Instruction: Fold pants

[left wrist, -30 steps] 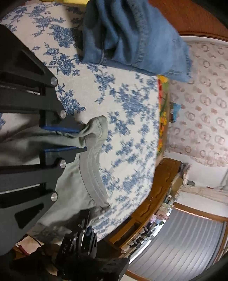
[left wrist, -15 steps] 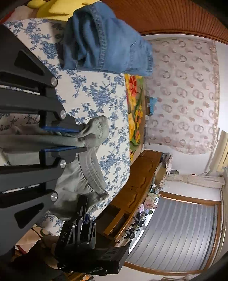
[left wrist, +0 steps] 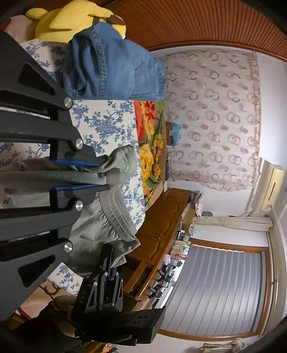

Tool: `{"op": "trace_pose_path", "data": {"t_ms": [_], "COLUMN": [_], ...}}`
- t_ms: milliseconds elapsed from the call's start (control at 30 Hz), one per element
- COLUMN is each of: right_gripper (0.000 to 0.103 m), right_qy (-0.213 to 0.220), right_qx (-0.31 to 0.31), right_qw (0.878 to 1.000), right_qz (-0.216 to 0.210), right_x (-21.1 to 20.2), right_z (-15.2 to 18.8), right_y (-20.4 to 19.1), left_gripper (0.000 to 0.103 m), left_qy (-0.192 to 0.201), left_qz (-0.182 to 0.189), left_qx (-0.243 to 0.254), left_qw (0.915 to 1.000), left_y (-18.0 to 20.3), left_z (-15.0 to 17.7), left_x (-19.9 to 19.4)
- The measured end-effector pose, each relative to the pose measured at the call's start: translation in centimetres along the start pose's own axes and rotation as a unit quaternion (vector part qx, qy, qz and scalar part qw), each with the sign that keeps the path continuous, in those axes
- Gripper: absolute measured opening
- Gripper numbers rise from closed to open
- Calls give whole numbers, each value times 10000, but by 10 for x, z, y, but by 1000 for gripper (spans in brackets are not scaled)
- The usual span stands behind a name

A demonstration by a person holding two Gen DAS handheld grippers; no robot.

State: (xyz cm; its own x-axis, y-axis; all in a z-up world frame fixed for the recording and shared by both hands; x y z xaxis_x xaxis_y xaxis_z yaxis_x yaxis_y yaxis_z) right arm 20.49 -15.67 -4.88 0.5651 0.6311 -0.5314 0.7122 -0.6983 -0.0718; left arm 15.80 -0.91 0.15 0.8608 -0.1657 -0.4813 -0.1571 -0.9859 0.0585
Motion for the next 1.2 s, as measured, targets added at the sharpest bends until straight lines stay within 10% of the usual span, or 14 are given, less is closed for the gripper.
{"op": "trace_pose_path", "data": {"t_ms": [1200], "right_gripper": [9], "right_qy": [26], "right_qx": [-1114], "right_qw": [9899], "right_qz": [-874], "right_x": [151], "right_z": [-144], "right_y": [-28], "left_gripper": [11], "left_qy": [217], "left_qz": [-1251], "left_qx": [-513], "left_qw": [9906], "left_y": [-155], "left_z": [-43], "left_x": [43]}}
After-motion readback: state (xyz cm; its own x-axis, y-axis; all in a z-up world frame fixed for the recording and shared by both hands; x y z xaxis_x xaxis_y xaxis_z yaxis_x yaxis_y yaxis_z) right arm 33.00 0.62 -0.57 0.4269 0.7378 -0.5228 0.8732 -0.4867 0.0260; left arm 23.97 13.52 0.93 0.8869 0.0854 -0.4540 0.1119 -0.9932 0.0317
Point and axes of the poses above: each gripper's, at about its wrist camera, not at the fingertips, and x roughly the way its jaws point, y to its right, z to its underside, the point moved 10 cm from there along x, roughly the way its jaws point, and after that the axes turned 9 degrees about -z, right-handed, at the moved point
